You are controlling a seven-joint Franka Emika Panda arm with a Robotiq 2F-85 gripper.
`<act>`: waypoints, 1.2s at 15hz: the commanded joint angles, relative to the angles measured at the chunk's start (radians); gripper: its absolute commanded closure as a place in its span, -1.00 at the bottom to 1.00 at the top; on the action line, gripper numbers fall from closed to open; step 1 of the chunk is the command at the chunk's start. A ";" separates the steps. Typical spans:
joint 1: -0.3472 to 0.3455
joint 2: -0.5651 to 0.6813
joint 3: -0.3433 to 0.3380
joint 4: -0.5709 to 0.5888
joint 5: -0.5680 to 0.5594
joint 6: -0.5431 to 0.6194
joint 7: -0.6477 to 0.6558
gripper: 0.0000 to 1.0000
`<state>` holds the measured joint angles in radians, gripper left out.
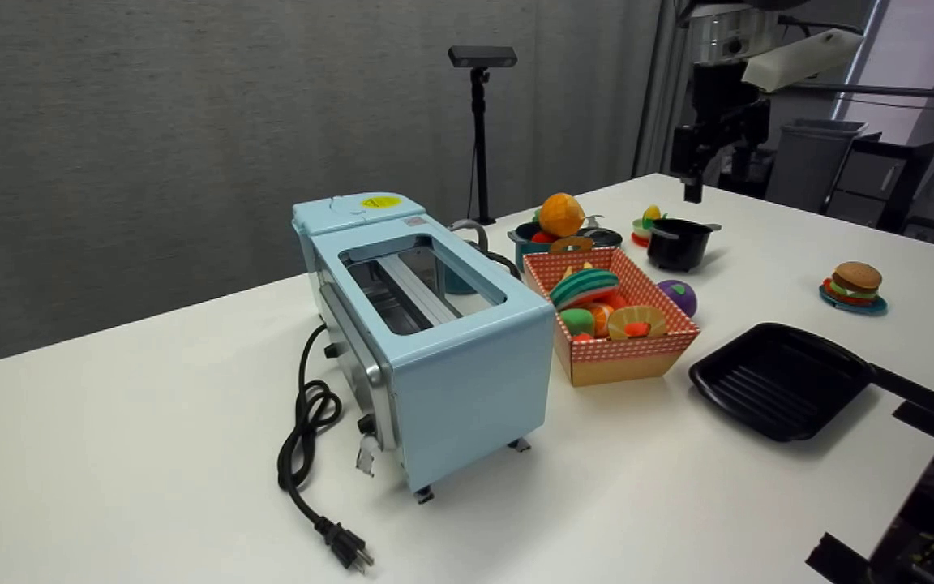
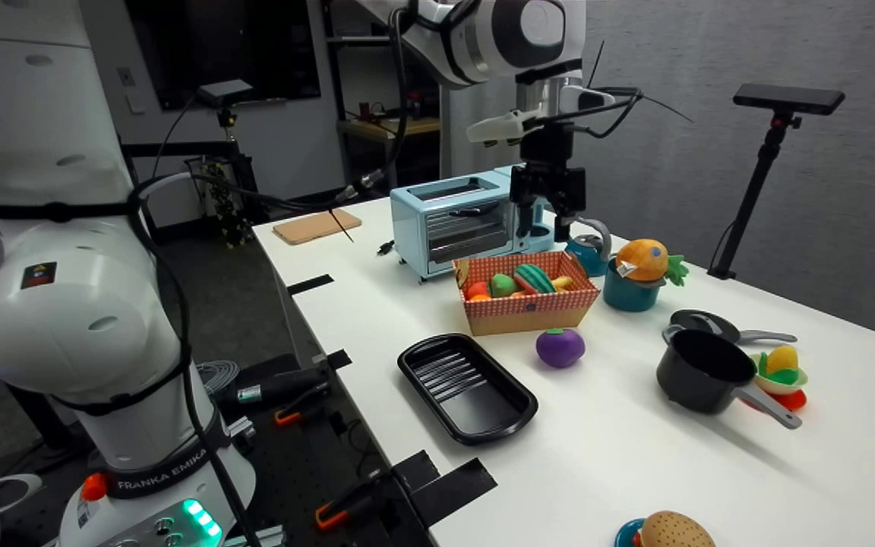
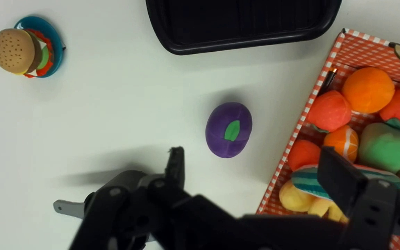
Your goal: Remove the watermelon plushie from the basket and put it on the counter
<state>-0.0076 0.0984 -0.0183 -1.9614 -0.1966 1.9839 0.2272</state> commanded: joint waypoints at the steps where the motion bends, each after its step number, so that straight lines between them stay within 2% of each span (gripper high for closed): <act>1: 0.021 0.067 0.003 0.057 -0.045 -0.022 0.039 -1.00; 11: 0.073 0.127 0.007 0.047 -0.140 -0.025 0.015 -1.00; 14: 0.072 0.158 0.008 0.072 -0.129 -0.057 -0.010 -1.00; 18: 0.072 0.206 0.013 0.134 -0.165 -0.096 -0.142 -1.00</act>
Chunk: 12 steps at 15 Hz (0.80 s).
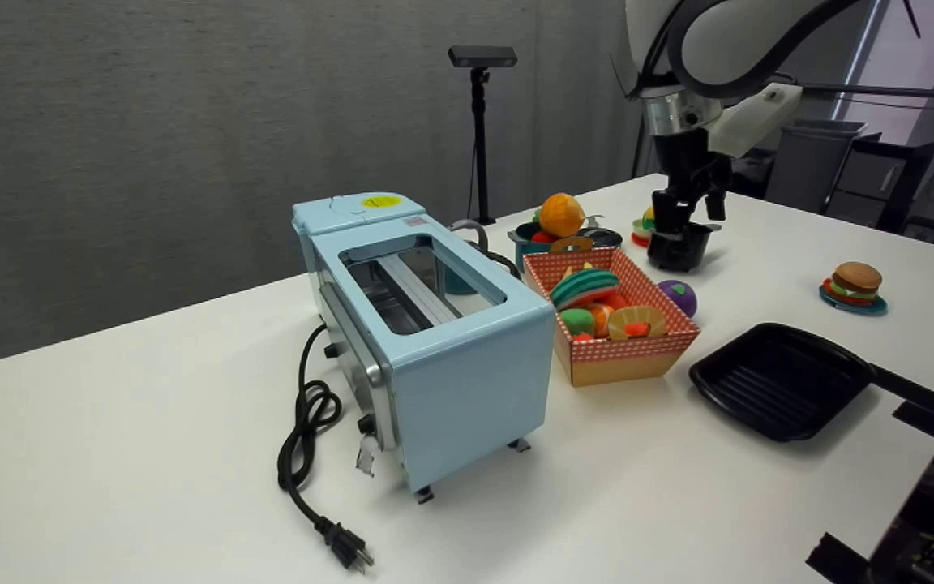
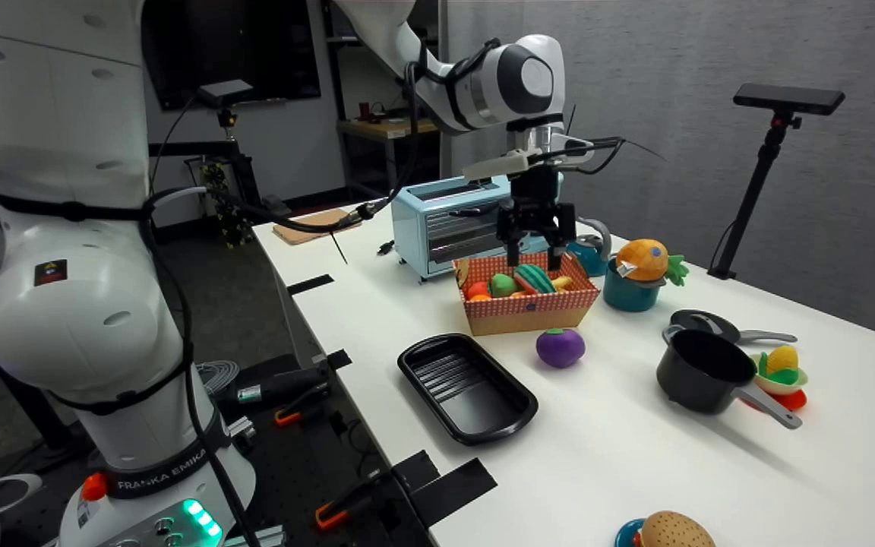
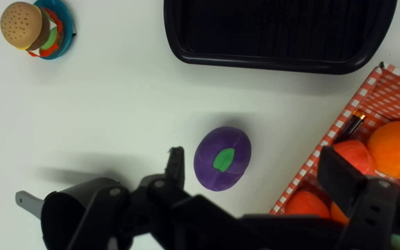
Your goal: Remove the watermelon plushie from the basket and put it on the counter
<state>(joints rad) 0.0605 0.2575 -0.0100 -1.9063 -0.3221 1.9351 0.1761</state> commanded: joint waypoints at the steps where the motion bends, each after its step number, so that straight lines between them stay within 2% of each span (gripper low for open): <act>1: 0.003 0.056 0.005 0.092 -0.050 -0.043 -0.124 -1.00; 6: 0.002 0.100 0.002 0.156 -0.128 -0.026 -0.276 -1.00; 12: 0.023 0.137 0.002 0.173 -0.223 -0.009 -0.300 -1.00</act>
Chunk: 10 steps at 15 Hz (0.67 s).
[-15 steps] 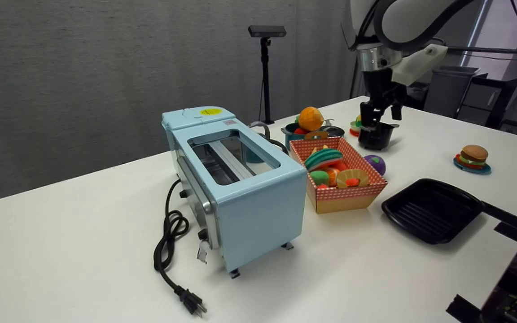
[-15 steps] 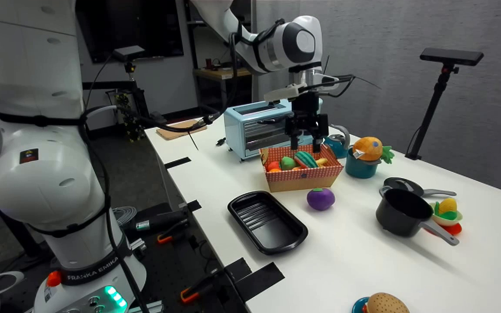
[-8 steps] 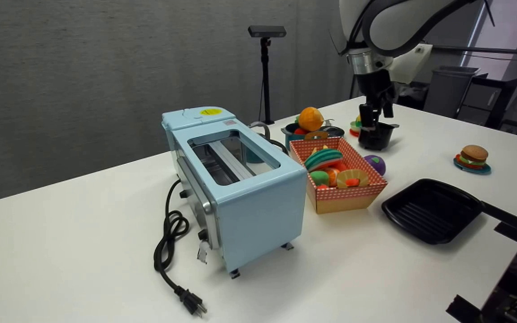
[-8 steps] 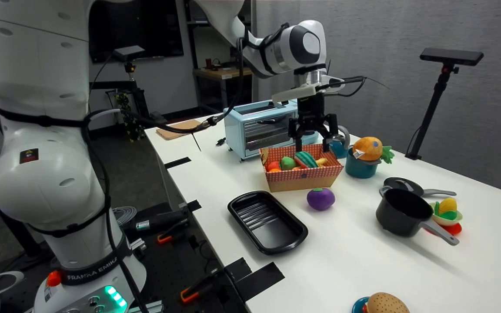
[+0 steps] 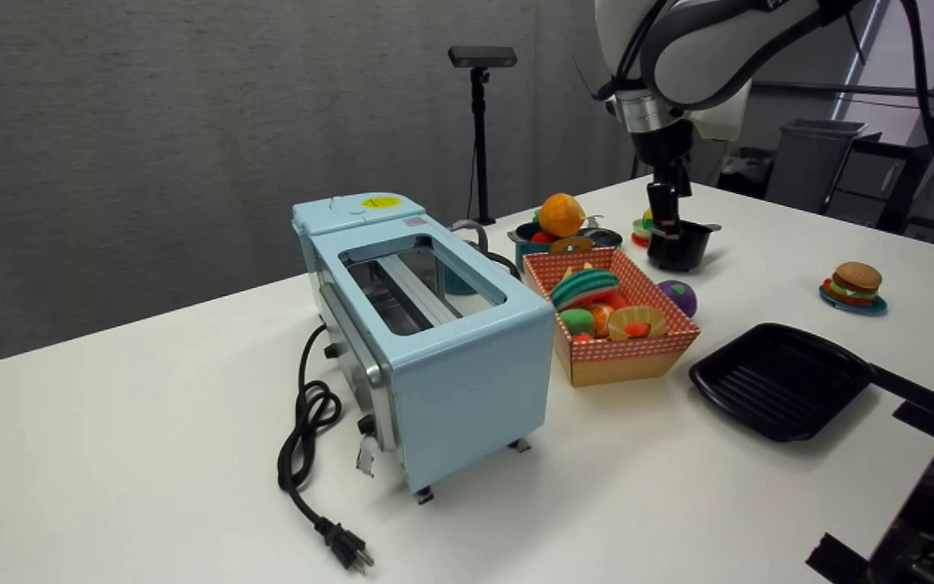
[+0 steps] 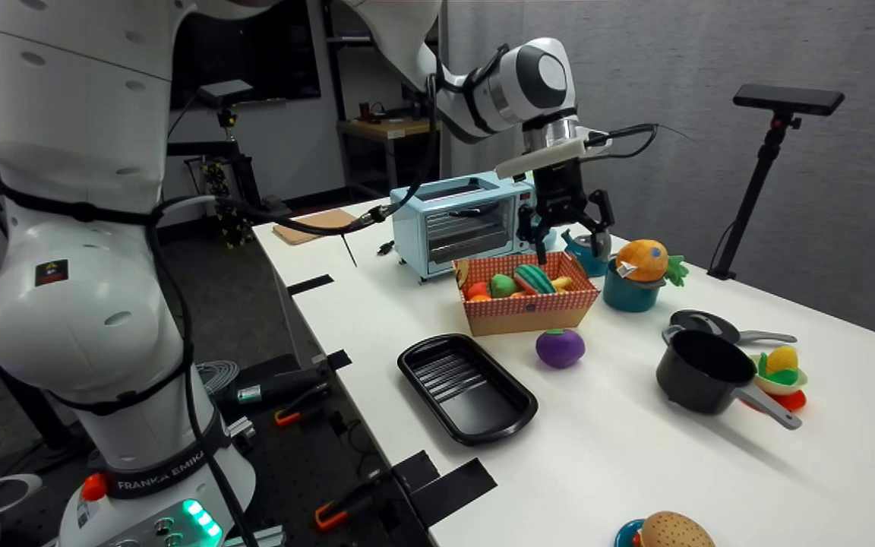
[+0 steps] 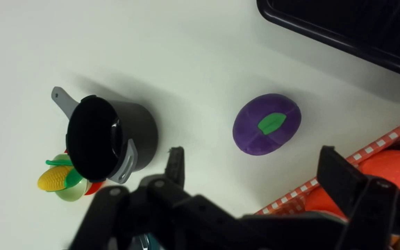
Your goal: Remove the watermelon plushie from the basket and put it on the counter
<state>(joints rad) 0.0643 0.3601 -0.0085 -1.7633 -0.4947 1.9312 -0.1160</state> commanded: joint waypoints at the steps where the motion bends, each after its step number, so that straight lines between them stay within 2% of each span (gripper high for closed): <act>1: 0.026 0.046 0.005 0.032 -0.053 -0.005 0.003 -1.00; 10: 0.097 0.145 0.027 0.078 -0.072 -0.012 0.003 -1.00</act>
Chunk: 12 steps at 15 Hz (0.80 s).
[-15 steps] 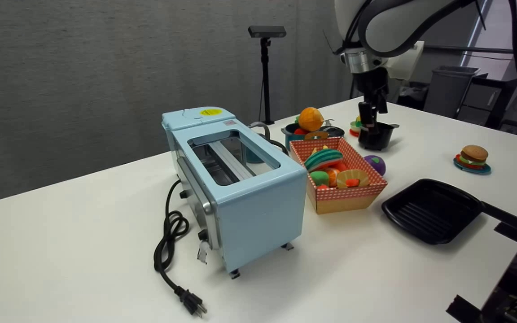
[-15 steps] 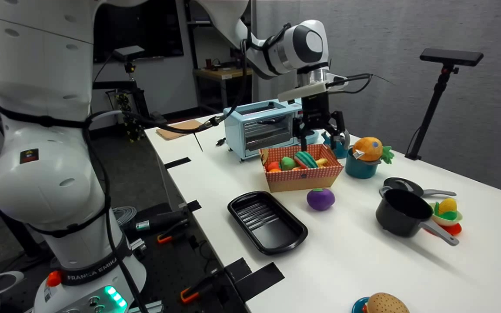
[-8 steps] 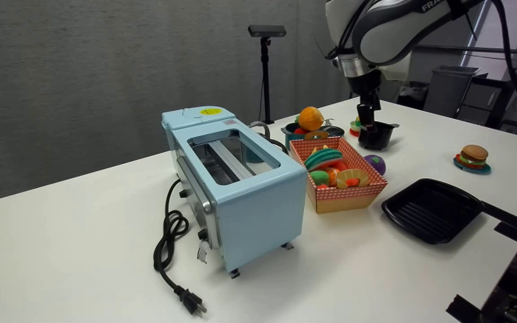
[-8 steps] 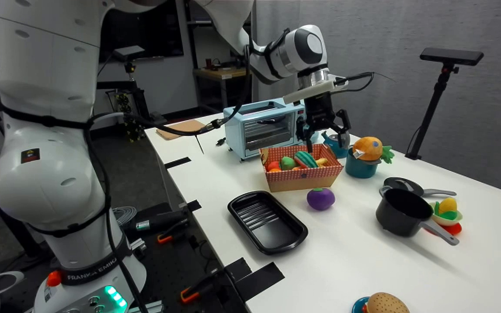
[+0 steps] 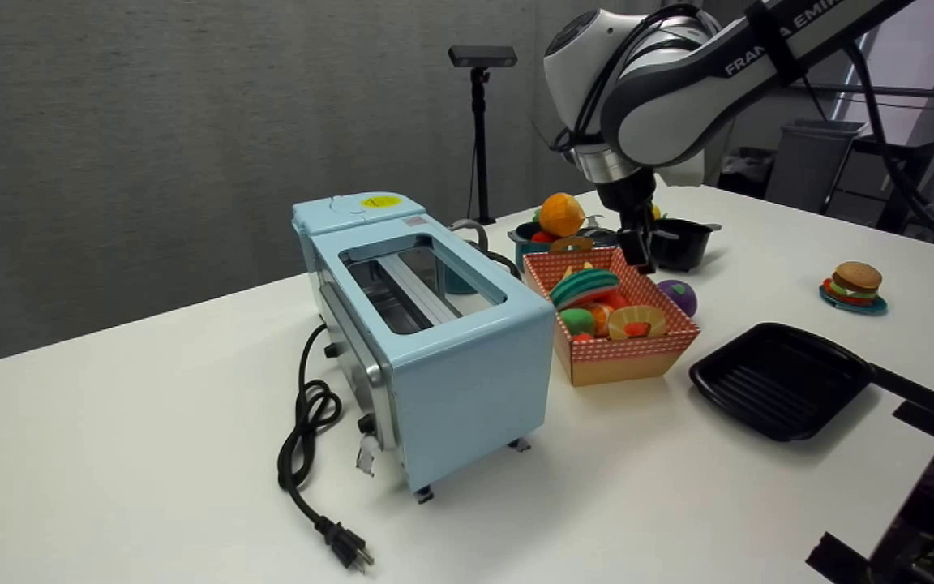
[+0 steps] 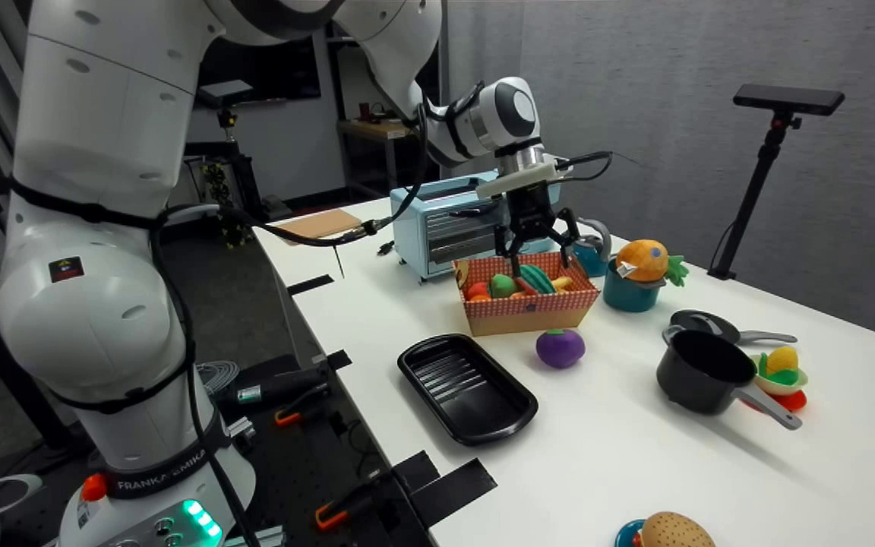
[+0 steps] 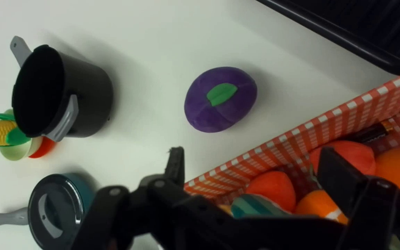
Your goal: Remove the watermelon plushie from the basket and put it on the counter
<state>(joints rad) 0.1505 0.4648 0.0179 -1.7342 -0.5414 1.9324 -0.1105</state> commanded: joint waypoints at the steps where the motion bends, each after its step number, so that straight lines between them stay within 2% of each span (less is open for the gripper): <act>1: 0.012 0.049 -0.002 0.055 -0.026 -0.013 -0.005 -1.00; 7: 0.002 0.101 -0.020 0.097 -0.021 -0.020 -0.025 -1.00; 12: 0.023 0.151 -0.027 0.151 -0.031 -0.036 -0.012 -1.00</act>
<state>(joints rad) 0.1561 0.5712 -0.0061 -1.6497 -0.5427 1.9317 -0.1161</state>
